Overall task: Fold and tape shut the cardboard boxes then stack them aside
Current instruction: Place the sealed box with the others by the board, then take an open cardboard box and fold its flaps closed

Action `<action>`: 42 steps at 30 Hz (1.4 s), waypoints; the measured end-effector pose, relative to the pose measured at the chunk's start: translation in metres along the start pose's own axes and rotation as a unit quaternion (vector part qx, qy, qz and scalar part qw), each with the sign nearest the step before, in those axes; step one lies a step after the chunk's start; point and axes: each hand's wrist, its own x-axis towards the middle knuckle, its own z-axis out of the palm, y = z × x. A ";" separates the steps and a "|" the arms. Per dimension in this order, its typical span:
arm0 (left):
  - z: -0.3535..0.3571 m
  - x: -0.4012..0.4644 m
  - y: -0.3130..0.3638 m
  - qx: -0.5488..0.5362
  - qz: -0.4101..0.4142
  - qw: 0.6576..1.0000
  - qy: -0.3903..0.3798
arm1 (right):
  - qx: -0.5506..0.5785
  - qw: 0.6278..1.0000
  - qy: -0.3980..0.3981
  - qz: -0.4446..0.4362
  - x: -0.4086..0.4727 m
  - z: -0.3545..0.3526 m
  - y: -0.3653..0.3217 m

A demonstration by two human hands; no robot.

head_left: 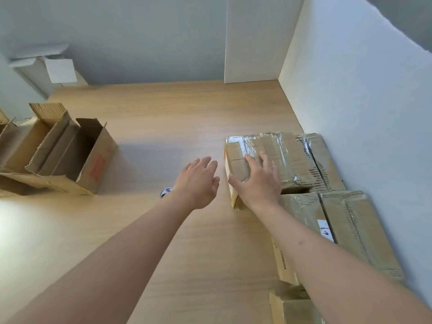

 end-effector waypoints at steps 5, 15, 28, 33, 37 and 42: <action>0.015 0.020 0.000 -0.010 -0.014 1.000 -0.007 | -0.044 0.999 0.022 -0.021 0.013 0.021 0.010; 0.011 0.007 0.005 -0.012 -0.007 1.000 -0.008 | -0.126 0.991 -0.031 -0.042 0.010 0.014 0.006; -0.061 -0.106 -0.054 -0.013 -0.039 0.998 0.056 | -0.081 0.979 -0.089 -0.165 -0.062 -0.052 -0.103; -0.080 -0.154 -0.113 -0.010 -0.070 0.994 0.086 | -0.084 0.971 -0.097 -0.203 -0.094 -0.041 -0.173; -0.085 -0.185 -0.172 -0.009 -0.087 0.992 0.094 | -0.090 0.963 -0.109 -0.231 -0.120 -0.013 -0.232; -0.077 -0.208 -0.259 -0.013 -0.078 0.992 0.095 | -0.100 0.960 -0.113 -0.235 -0.142 0.041 -0.301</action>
